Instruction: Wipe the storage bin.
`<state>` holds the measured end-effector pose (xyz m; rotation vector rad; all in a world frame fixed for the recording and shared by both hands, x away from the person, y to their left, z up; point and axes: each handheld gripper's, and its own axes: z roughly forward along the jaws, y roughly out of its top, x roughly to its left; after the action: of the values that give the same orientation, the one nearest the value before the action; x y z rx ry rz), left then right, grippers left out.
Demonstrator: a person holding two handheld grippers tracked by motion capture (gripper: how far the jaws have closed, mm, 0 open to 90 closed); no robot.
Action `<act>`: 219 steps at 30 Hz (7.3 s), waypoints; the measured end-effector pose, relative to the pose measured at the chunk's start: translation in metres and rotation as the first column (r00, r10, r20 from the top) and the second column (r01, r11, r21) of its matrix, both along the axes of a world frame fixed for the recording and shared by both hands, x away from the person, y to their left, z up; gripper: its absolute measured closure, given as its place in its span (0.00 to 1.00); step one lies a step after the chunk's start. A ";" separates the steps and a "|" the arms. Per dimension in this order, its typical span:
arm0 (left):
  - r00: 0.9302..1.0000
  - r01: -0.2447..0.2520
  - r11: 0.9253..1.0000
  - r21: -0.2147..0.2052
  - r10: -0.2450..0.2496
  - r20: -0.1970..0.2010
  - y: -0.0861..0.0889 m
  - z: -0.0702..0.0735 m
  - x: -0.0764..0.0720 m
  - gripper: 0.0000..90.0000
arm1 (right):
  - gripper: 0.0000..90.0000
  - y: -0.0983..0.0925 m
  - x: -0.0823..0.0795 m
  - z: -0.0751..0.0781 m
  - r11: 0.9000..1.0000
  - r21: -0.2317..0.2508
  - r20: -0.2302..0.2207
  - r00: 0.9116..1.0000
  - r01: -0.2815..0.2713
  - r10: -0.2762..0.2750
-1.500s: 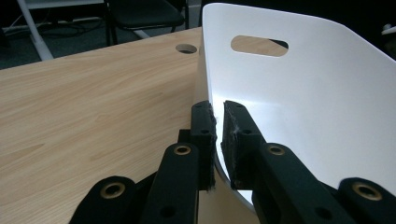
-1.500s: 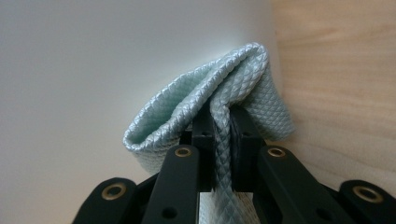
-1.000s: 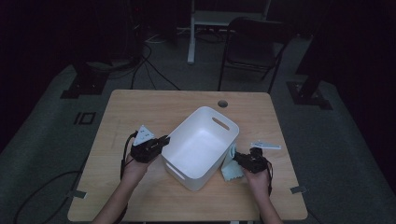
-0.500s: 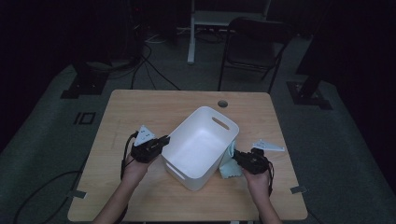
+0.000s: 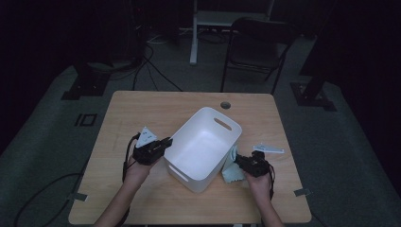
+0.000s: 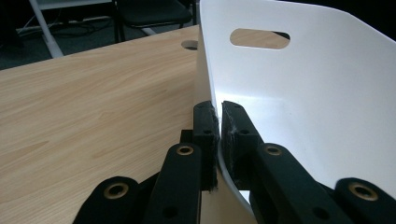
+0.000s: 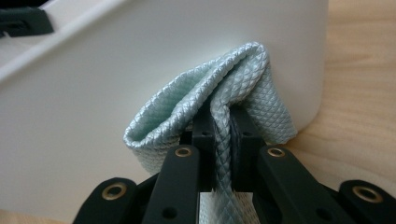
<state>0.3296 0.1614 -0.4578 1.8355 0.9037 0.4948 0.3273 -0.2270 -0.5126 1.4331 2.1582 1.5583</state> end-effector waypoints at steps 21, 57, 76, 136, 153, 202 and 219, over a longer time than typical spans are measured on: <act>1.000 -0.020 1.000 -0.010 0.020 -0.003 -0.001 -0.001 -0.001 0.94 | 0.93 0.004 -0.003 -0.003 0.999 -0.011 -0.042 0.998 -0.047 0.047; 1.000 -0.022 1.000 -0.021 0.021 -0.002 -0.005 -0.001 0.000 0.93 | 0.92 0.010 0.000 -0.027 0.999 -0.050 -0.081 0.997 -0.017 0.013; 0.999 -0.051 0.998 -0.041 0.051 -0.001 -0.008 -0.003 -0.002 0.94 | 0.92 0.027 -0.047 0.030 0.991 0.057 0.129 0.985 -0.123 0.115; 0.993 -0.109 0.994 -0.025 0.110 0.032 -0.017 -0.005 -0.006 0.95 | 0.92 0.035 -0.051 0.008 0.995 0.065 0.067 0.995 -0.075 0.071; 0.989 -0.146 0.989 -0.031 0.147 0.027 -0.018 -0.005 -0.007 0.95 | 0.92 0.033 -0.033 -0.024 1.000 0.003 -0.076 0.997 -0.019 0.019; 0.991 -0.130 0.991 -0.022 0.131 0.027 -0.018 -0.004 -0.007 0.95 | 0.93 0.038 -0.033 -0.036 1.000 0.012 -0.099 0.995 0.003 -0.001; 0.991 -0.131 0.991 -0.018 0.131 0.023 -0.018 -0.004 -0.006 0.94 | 0.93 0.025 -0.027 0.016 0.993 0.120 0.084 0.996 -0.005 -0.005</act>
<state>0.3234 0.1438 -0.4614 1.7589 1.0134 0.5876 0.2999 -0.2020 -0.4967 1.3728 2.0494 1.7426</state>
